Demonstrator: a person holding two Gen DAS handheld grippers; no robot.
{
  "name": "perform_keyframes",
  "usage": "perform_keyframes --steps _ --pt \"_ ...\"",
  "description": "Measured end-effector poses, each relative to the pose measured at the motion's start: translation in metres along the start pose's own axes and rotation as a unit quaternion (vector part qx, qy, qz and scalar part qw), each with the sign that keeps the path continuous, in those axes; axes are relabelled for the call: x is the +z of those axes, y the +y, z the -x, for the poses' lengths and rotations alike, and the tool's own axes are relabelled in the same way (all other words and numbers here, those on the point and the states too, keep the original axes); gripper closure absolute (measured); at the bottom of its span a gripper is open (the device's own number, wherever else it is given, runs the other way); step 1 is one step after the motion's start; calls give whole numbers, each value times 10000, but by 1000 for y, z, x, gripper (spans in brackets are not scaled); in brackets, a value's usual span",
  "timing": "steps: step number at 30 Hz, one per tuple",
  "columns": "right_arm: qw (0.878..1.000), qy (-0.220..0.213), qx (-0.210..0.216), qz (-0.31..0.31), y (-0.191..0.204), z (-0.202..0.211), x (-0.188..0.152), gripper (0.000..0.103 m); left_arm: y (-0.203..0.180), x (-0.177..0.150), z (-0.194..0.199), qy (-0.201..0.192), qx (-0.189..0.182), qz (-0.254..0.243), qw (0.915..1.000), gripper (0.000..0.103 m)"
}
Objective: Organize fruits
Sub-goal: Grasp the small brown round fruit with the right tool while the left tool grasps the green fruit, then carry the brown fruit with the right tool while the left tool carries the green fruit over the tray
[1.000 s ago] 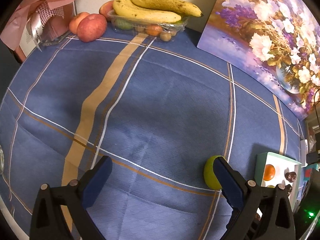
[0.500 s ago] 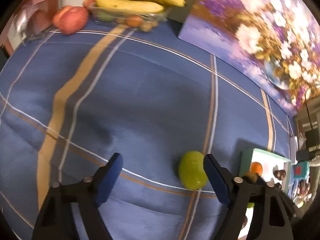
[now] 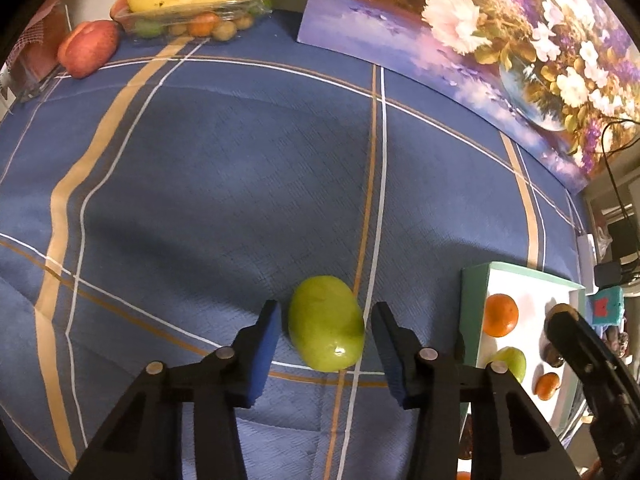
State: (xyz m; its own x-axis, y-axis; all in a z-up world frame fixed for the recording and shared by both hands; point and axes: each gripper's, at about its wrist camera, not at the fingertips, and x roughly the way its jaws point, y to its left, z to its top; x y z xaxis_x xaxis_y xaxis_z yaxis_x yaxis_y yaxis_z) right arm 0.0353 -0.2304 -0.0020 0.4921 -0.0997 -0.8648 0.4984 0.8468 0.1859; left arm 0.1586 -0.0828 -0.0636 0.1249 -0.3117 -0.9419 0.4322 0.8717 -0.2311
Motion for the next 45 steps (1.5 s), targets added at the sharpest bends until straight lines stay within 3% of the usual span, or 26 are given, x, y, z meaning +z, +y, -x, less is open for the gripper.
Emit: perform_keyframes --steps 12,19,24,34,45 --pt "9999 -114 -5 -84 -8 13 1 74 -16 1 38 -472 -208 -108 9986 61" --pt "9990 -263 -63 -355 -34 31 0 74 -41 -3 68 -750 -463 -392 9953 61" --pt "9972 -382 -174 -623 -62 50 -1 74 -54 -7 77 -829 -443 -554 9940 61" --pt "9929 -618 -447 -912 -101 81 -2 74 -87 -17 74 -749 -517 -922 9916 61" --pt "9933 -464 -476 -950 -112 75 -4 74 -125 -39 30 -212 -416 -1301 9904 61"
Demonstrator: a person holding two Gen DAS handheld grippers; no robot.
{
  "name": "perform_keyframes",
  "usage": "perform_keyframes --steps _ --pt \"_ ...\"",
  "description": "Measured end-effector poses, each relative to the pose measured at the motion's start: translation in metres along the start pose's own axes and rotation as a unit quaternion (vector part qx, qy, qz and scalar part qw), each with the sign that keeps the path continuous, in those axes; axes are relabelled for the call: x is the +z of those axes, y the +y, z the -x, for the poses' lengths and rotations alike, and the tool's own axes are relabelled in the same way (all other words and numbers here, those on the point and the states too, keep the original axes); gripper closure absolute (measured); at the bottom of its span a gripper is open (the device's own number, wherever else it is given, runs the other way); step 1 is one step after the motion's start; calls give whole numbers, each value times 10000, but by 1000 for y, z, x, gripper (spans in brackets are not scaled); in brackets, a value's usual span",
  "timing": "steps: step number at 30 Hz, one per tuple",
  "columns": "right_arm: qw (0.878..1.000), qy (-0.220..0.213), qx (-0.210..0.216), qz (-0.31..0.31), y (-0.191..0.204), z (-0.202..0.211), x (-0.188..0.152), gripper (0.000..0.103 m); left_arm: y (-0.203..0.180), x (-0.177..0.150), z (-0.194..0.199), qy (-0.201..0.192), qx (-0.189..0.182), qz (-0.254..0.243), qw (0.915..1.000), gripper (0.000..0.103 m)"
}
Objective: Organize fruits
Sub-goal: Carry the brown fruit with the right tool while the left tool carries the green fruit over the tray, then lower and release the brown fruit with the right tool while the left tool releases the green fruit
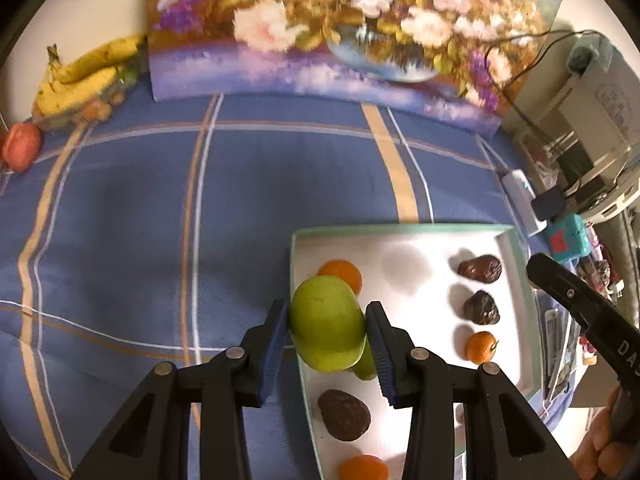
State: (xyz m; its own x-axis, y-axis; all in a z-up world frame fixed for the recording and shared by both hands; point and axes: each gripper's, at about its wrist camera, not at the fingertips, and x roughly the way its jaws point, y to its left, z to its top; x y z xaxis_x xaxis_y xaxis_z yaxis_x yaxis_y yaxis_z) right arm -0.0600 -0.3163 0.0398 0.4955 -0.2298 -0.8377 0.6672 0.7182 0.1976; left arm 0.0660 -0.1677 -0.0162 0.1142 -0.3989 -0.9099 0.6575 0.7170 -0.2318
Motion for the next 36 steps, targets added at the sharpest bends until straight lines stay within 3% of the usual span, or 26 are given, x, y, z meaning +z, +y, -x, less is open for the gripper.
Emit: perform_keyframes --steps 17,36 --pt "9915 1260 -277 180 -1 -83 -37 74 -5 -8 -26 352 156 -78 9992 61" --pt "9891 1399 -403 229 0 -93 -44 74 0 -7 -27 440 107 16 9990 59"
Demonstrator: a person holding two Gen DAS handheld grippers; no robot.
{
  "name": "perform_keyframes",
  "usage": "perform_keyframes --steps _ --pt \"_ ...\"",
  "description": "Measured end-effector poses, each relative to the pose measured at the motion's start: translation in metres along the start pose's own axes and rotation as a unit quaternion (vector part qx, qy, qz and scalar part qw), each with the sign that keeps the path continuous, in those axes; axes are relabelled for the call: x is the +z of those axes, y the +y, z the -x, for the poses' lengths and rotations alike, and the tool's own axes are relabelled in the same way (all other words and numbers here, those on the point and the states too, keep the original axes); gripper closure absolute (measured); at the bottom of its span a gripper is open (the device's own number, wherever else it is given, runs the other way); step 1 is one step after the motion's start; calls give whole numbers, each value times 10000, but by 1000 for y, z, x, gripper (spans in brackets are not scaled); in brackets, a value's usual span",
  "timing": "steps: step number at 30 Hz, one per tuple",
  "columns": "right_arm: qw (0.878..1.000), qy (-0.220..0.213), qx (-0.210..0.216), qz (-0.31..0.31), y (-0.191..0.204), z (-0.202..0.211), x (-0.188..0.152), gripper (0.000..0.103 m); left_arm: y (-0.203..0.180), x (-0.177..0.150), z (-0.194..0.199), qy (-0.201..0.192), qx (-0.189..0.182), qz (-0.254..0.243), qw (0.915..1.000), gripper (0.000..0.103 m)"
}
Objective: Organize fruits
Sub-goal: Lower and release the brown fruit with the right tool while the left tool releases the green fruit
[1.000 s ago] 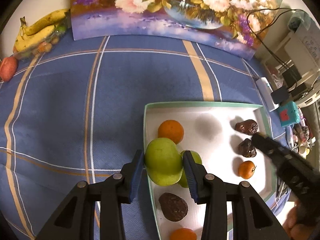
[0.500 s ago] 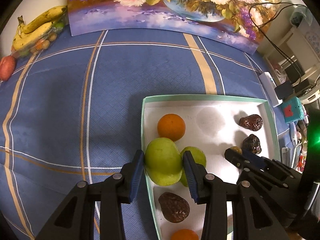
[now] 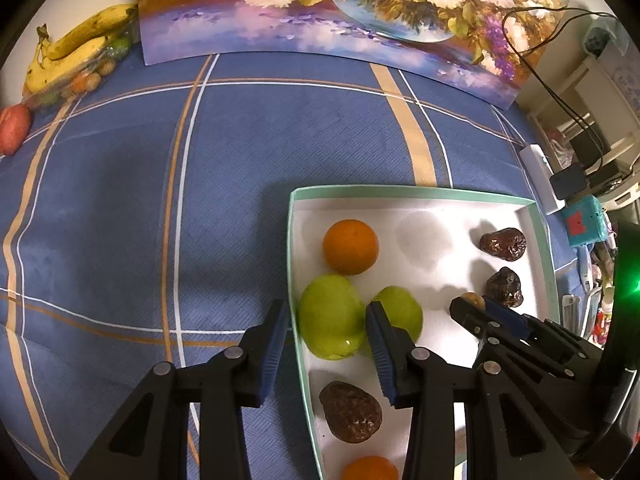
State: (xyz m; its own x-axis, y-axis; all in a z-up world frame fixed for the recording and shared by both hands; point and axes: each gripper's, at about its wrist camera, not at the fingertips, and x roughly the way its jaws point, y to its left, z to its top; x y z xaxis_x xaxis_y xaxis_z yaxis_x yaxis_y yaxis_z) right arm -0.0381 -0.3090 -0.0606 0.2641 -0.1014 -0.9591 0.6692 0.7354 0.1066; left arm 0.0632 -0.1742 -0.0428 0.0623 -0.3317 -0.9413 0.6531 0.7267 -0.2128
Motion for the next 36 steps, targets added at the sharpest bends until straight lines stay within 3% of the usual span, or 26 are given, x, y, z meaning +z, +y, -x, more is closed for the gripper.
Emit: perform_keyframes --steps 9,12,13,15,17,19,22,25,36 --pt "10000 -22 11 27 4 2 3 74 6 1 16 -149 -41 77 9999 58" --pt "10000 -52 18 51 4 6 2 68 16 0 20 -209 80 248 9994 35" --pt "10000 -54 -5 66 4 7 1 59 22 -1 21 -226 153 364 9990 34" --pt "9999 -54 -17 98 5 8 -1 52 33 -2 21 -210 250 533 9980 31" --pt "9999 -37 -20 123 6 9 -3 50 48 -5 22 -229 426 756 9960 19" --pt "9998 -24 -77 185 10 8 -5 40 60 -8 24 -276 613 925 9934 7" --pt "9995 -75 -97 293 14 11 -9 29 77 -14 27 -342 852 1099 9897 0" --pt "9993 -157 -83 327 18 15 -13 18 87 -21 32 -422 1028 1130 9874 0" --pt "9977 -478 -211 425 21 38 -38 11 86 -54 68 -640 1146 884 9874 0"
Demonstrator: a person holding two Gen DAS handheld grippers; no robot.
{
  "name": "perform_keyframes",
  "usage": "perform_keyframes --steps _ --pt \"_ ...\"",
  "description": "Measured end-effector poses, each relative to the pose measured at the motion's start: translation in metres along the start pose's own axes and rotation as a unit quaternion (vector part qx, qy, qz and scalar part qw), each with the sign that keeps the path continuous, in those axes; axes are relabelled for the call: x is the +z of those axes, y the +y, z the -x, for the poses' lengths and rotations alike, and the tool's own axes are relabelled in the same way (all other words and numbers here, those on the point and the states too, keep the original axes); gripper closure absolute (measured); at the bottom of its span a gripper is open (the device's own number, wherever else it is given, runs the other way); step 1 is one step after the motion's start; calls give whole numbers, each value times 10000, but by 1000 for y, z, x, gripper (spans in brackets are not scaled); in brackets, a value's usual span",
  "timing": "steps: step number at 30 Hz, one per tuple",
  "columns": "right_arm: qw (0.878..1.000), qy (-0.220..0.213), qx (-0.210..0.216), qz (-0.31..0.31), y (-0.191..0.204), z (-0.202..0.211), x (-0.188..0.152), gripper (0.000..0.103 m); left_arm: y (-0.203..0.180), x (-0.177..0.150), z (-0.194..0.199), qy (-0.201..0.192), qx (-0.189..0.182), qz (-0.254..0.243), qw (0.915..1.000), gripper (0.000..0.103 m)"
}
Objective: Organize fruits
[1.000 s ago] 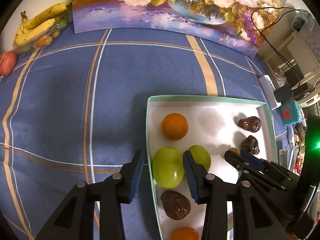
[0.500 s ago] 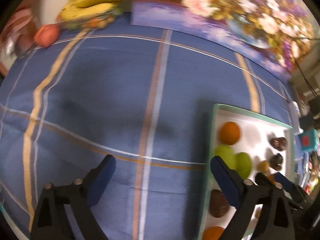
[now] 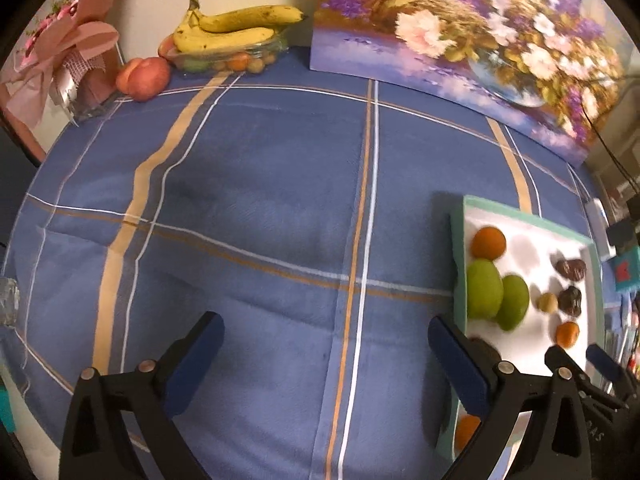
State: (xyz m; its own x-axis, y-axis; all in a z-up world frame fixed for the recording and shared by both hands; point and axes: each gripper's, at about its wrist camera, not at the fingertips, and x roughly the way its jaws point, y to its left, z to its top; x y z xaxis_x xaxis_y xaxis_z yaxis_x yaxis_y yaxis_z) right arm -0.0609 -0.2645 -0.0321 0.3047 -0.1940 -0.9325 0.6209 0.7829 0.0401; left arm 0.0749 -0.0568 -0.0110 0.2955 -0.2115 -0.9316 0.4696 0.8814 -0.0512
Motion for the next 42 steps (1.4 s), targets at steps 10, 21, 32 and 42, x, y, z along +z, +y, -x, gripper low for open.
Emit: perform_keyframes --steps 10,21,32,42 --pt "9994 -218 -155 238 5 27 -41 11 -8 -32 40 -356 206 -431 9982 0" --pt "9967 -645 -219 448 18 56 -70 11 -3 -73 71 -831 767 -690 9912 0" --pt "9961 -793 -146 358 11 69 -96 11 1 -84 67 -531 1096 -570 9909 0" --pt "9957 -824 -148 408 14 71 -99 11 4 -83 64 -414 958 -507 9932 0"
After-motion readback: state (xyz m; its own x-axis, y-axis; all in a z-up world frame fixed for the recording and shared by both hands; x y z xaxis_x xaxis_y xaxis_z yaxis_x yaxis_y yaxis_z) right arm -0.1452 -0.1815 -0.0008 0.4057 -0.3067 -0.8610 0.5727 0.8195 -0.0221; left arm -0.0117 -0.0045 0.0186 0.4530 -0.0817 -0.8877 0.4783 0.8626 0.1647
